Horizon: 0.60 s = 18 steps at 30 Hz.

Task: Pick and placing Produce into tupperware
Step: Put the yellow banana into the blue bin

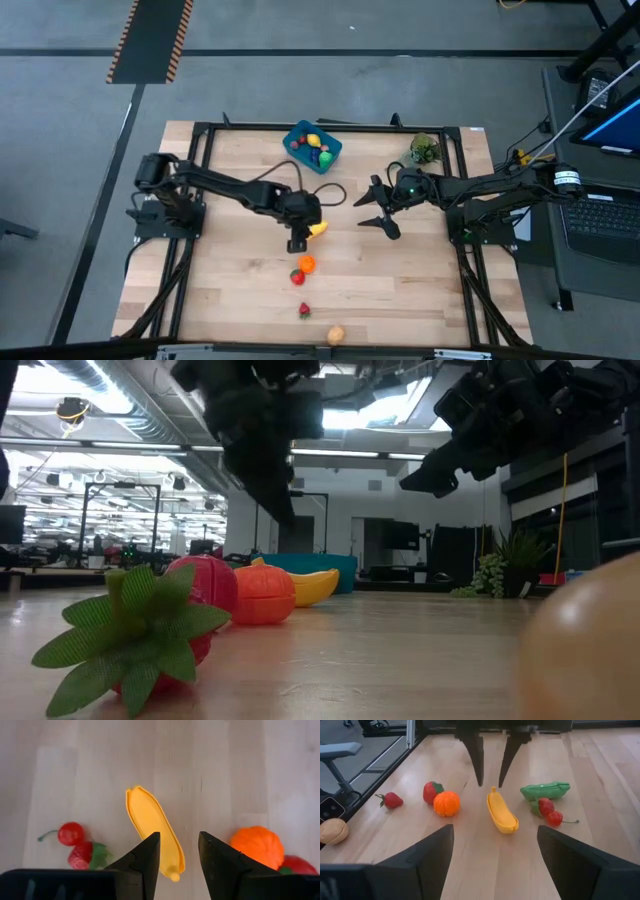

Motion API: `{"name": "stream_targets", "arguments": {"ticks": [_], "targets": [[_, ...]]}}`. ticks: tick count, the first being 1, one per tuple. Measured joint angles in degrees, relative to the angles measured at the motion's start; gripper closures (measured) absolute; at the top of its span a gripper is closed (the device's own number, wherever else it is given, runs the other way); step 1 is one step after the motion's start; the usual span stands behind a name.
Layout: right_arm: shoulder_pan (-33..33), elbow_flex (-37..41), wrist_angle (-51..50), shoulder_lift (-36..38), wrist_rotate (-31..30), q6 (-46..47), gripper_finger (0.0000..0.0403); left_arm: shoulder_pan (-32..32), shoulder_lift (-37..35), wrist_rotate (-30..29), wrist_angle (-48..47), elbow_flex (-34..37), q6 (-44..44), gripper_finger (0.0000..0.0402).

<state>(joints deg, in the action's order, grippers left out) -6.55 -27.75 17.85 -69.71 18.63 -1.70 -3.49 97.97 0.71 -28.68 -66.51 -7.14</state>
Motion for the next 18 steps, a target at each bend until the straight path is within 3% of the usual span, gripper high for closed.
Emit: {"name": "stream_targets", "arguments": {"ticks": [13, 18], "targets": [[-0.02, 0.0, -0.57, 0.0, 0.0, 0.07, 0.0114, 0.02, 6.02, -0.07, -1.42, -3.21, -0.43, 0.0275], [0.0, 0.0, -0.59, 0.0, 0.0, 0.09, 0.0114, 0.43, 6.01, -0.07, -1.84, -3.21, -4.74, 0.0275]]}}
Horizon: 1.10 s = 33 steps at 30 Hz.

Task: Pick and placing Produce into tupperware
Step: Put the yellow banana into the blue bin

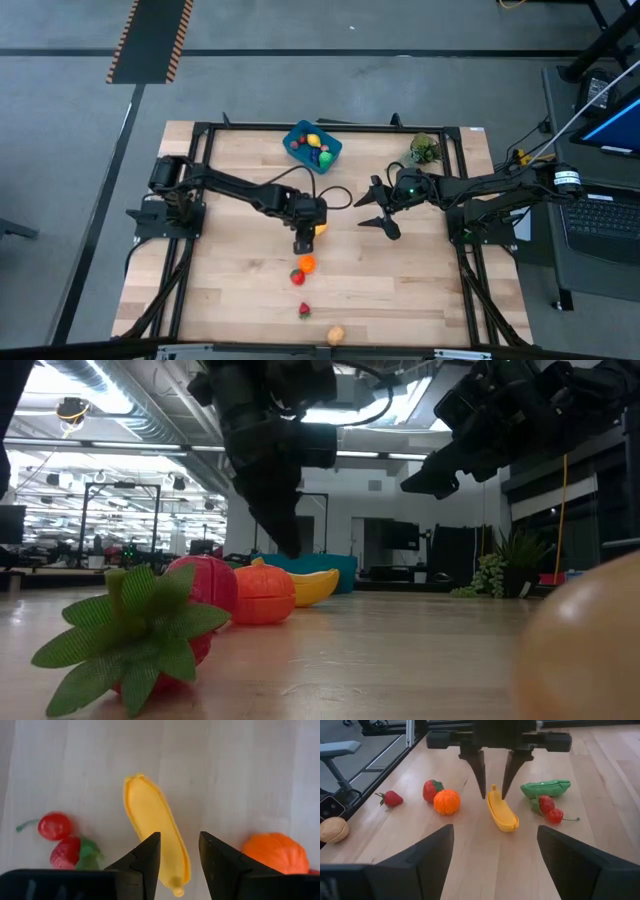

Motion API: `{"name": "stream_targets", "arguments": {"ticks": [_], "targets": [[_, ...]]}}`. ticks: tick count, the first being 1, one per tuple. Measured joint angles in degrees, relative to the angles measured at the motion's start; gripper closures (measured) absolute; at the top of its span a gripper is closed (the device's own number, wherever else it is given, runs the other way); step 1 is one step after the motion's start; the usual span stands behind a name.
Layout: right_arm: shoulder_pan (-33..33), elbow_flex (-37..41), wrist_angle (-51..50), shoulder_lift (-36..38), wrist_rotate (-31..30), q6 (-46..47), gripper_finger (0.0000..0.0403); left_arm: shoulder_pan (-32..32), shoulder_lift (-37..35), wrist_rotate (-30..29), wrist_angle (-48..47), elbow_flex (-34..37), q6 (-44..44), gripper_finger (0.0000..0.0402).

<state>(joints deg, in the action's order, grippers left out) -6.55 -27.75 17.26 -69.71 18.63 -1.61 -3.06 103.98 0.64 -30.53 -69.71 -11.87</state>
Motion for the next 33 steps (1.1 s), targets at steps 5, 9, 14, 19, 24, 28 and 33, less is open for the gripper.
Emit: {"name": "stream_targets", "arguments": {"ticks": [5, 9, 14, 19, 24, 28, 33], "targets": [[0.0, 0.0, 0.01, 0.0, 0.0, 0.02, 0.0114, 0.41, 0.0, -0.07, 0.06, 0.0, -3.0, 0.0275], [0.0, 0.0, 0.0, 0.0, 0.0, 0.02, 0.0114, 0.36, 1.06, -0.04, 0.18, 0.15, -3.04, 0.0275], [0.04, 0.0, -0.28, 0.0, 0.02, 0.02, 0.0114, 0.38, 3.62, 0.14, 1.17, 0.02, -3.12, 0.0275], [0.04, 0.0, -1.06, 0.0, 0.0, 0.04, 0.0114, 0.58, 5.27, 0.35, 2.73, -0.18, -3.22, 0.0275], [0.04, 0.0, -1.26, 0.0, 0.0, 0.02, 0.0114, 0.58, 5.32, 0.44, 2.8, -0.15, -3.16, 0.0275], [0.04, 0.0, -1.27, 0.0, 0.0, 0.02, 0.0114, 0.58, 5.09, 0.48, 2.78, -0.04, -3.06, 0.0275], [0.04, 0.0, -1.31, 0.0, 0.0, 0.02, 0.0114, 0.54, 5.09, 0.5, 2.78, -0.02, -2.92, 0.0275]]}}
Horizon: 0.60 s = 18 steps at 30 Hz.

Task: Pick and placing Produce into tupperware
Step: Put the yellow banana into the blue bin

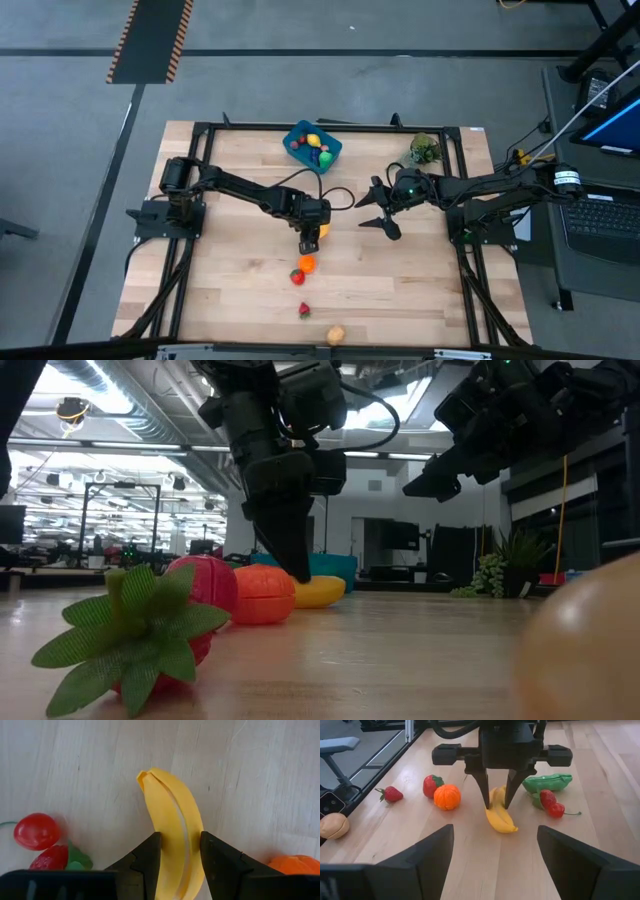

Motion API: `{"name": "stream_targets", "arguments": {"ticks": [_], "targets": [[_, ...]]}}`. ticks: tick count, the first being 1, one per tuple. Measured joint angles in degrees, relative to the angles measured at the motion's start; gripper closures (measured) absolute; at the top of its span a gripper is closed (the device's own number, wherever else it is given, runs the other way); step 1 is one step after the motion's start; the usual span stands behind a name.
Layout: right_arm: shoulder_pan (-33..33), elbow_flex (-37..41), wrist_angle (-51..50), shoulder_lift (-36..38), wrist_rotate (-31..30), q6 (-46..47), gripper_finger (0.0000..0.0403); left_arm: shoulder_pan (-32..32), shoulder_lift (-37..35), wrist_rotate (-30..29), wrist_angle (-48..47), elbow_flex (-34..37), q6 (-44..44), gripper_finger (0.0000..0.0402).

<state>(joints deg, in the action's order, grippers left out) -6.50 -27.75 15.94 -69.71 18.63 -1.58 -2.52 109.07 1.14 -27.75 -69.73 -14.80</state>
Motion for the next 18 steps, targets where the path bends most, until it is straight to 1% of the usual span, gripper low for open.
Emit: {"name": "stream_targets", "arguments": {"ticks": [18], "targets": [[0.0, 0.0, -0.15, 0.0, 0.0, 0.0, 0.0114, -0.18, -0.13, 0.0, 0.91, 0.11, 0.34, 0.0275]]}}
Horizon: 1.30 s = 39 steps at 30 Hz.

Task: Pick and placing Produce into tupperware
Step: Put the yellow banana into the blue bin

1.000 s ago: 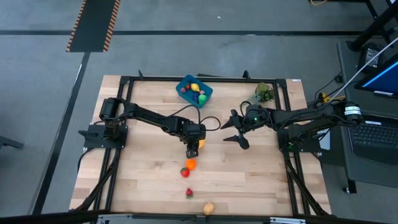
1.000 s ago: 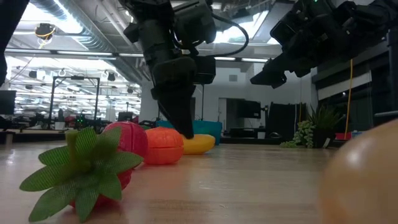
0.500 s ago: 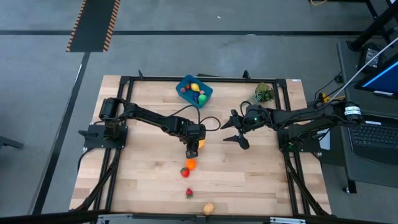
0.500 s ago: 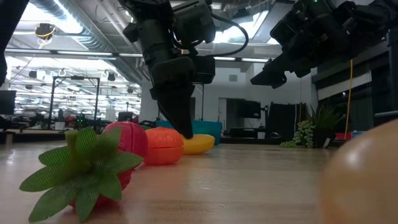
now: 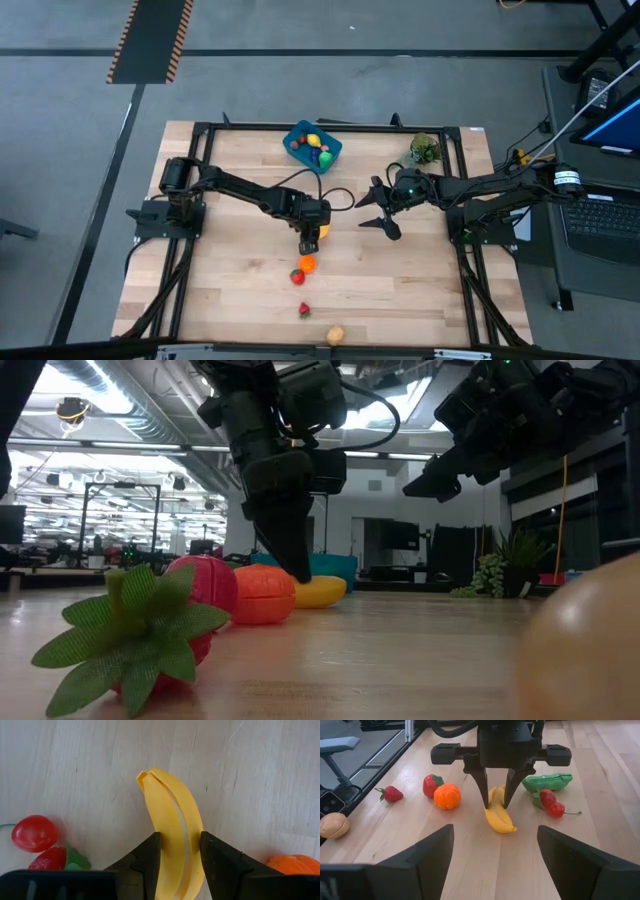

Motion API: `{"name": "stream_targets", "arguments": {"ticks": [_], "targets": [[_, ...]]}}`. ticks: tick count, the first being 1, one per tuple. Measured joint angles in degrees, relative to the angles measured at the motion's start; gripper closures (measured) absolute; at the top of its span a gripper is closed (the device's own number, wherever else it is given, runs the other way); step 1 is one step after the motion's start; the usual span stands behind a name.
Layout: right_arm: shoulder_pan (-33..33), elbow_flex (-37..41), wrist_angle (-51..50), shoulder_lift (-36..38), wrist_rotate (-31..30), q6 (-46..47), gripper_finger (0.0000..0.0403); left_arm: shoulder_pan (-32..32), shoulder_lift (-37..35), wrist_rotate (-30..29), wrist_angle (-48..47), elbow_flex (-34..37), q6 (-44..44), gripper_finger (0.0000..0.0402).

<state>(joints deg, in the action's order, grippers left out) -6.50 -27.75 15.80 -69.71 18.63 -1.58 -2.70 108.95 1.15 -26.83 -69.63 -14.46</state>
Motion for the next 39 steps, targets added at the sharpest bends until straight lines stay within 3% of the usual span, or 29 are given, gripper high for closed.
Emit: {"name": "stream_targets", "arguments": {"ticks": [5, 16, 39], "targets": [[0.0, 0.0, -0.01, 0.0, 0.0, 0.0, 0.0114, 0.0, 0.04, 0.04, 0.34, 0.05, 0.02, 0.0261], [-0.02, 0.0, -0.03, 0.0, 0.0, 0.0, 0.0114, 0.0, 0.22, 0.04, 0.05, 0.23, 0.02, 0.0162], [-0.02, 0.0, -0.51, 0.0, 0.0, 0.0, 0.0114, 0.22, 0.08, -0.2, -0.61, 0.07, 0.04, 0.0163]]}}
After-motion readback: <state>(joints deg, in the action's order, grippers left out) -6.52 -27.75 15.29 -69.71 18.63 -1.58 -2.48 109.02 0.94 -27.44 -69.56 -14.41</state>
